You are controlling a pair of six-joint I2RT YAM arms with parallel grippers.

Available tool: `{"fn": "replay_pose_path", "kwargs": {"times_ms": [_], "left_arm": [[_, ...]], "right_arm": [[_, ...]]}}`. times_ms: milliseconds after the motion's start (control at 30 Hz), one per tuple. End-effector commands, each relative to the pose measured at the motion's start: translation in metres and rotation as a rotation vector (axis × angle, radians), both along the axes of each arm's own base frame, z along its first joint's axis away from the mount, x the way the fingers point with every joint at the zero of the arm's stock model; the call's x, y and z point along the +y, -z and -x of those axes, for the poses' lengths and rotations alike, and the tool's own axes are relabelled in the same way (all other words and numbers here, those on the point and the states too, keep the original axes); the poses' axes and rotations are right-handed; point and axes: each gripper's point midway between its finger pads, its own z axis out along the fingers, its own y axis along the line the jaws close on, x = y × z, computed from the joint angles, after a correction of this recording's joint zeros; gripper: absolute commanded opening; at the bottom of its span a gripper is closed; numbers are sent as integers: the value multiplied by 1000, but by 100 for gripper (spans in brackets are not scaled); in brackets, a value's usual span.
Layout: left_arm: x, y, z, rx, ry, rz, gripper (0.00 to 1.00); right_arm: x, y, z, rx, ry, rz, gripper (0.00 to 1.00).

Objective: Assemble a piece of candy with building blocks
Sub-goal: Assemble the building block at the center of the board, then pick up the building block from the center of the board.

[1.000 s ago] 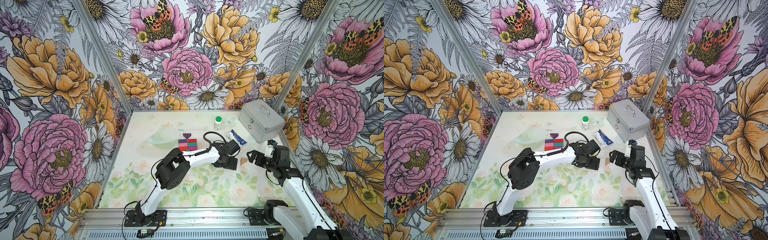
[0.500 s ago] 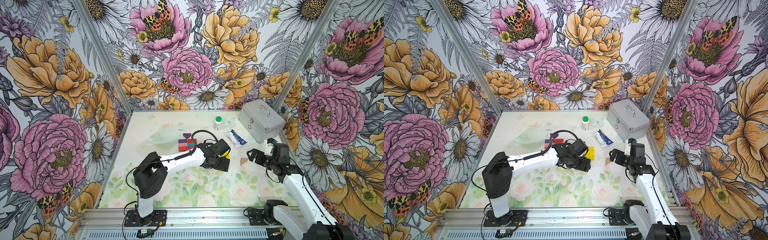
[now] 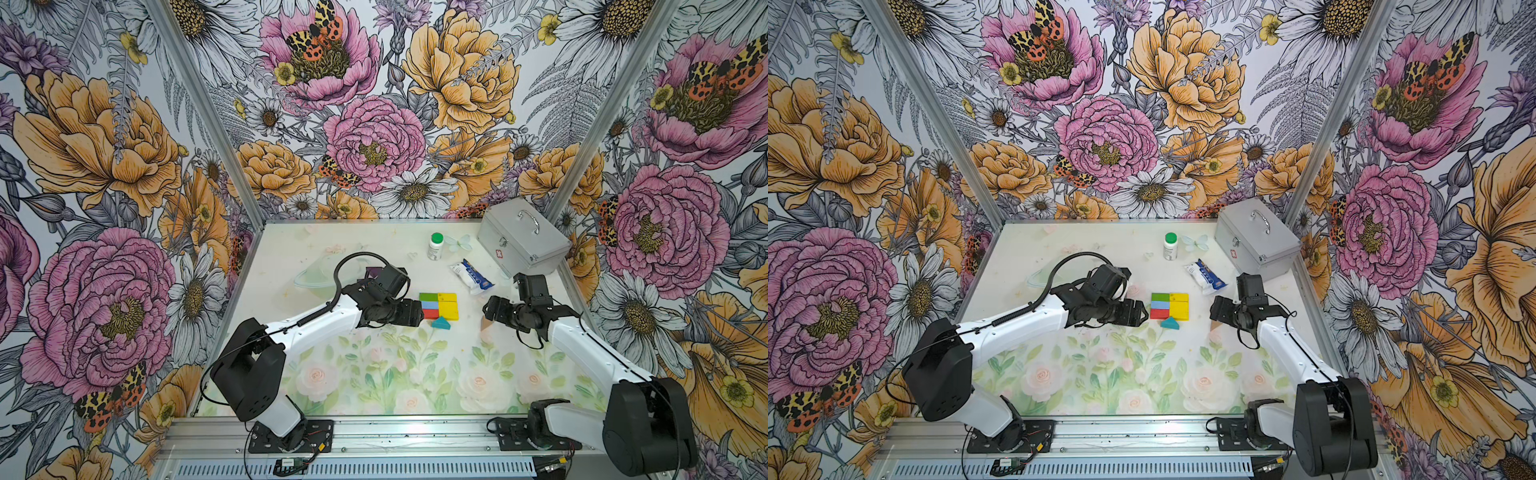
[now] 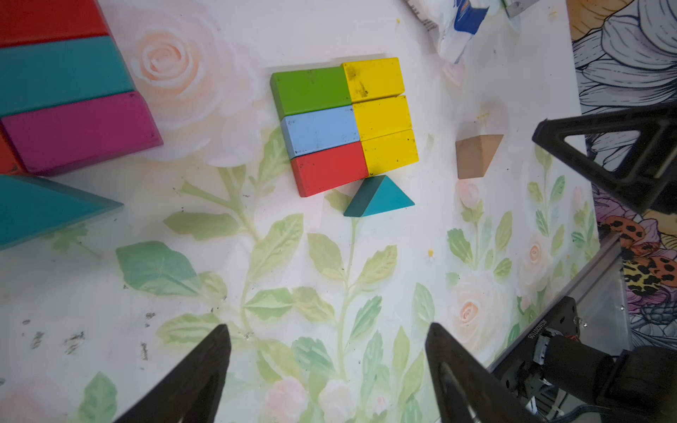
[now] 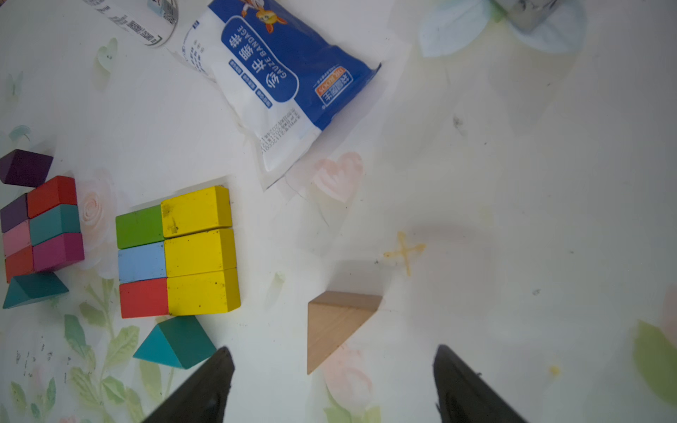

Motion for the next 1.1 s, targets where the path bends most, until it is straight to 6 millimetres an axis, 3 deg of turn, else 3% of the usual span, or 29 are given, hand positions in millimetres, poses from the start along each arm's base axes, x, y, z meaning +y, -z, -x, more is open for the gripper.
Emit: {"fn": "replay_pose_path", "kwargs": {"times_ms": [0,367,633,733,967,1067], "left_arm": [[-7,-15,-3,-46,37,87,84],[-8,-17,-3,-57,32,114,84],[-7,-19,-1,-62,28,126,84],[-4,-18,-1,-61,22,127,84],[2,-17,0,-58,9,128,84],[3,-18,-1,-59,6,130,84]], "right_arm": [[5,-6,-12,-18,-10,29,83],[14,19,-13,56,-46,52,73],[20,29,-15,79,-64,44,69],[27,30,-19,84,-80,34,61],[37,33,-29,91,-112,50,57],[39,35,-30,99,-124,48,50]]}}
